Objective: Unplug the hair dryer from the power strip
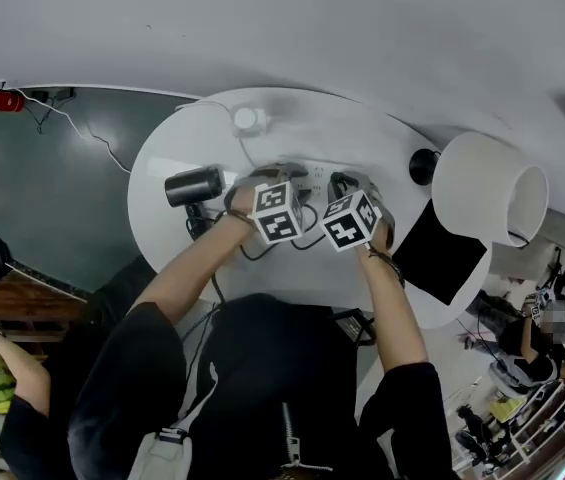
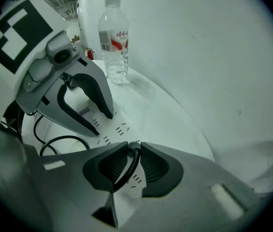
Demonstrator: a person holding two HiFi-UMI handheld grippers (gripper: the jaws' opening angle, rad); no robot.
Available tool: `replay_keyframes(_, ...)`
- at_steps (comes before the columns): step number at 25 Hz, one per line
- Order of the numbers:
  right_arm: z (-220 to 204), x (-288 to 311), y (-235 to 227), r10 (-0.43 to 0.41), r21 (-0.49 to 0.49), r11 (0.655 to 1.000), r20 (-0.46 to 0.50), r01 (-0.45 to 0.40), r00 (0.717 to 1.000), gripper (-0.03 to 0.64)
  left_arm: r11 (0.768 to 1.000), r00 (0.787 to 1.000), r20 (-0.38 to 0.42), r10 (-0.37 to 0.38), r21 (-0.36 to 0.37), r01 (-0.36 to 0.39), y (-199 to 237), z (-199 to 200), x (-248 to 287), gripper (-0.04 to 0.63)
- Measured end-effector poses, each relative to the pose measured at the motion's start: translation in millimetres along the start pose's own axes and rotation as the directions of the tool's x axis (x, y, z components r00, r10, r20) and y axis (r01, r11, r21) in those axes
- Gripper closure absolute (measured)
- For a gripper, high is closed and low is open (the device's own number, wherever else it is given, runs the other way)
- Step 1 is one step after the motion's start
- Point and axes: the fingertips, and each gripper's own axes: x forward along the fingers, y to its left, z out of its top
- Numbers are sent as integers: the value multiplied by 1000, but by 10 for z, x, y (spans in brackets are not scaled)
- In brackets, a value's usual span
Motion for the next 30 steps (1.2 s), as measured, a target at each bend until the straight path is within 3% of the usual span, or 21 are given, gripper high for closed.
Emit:
replay_keyframes(15, -109, 52, -18, 103, 11, 995, -126, -102, 987, 522, 999, 1000, 22, 1, -47, 0, 44, 39, -7, 469)
replay_keyframes(30, -86, -50, -40, 107, 129, 987, -62, -99, 992, 554, 999, 1000, 19, 16, -29, -15, 30, 40, 0, 468)
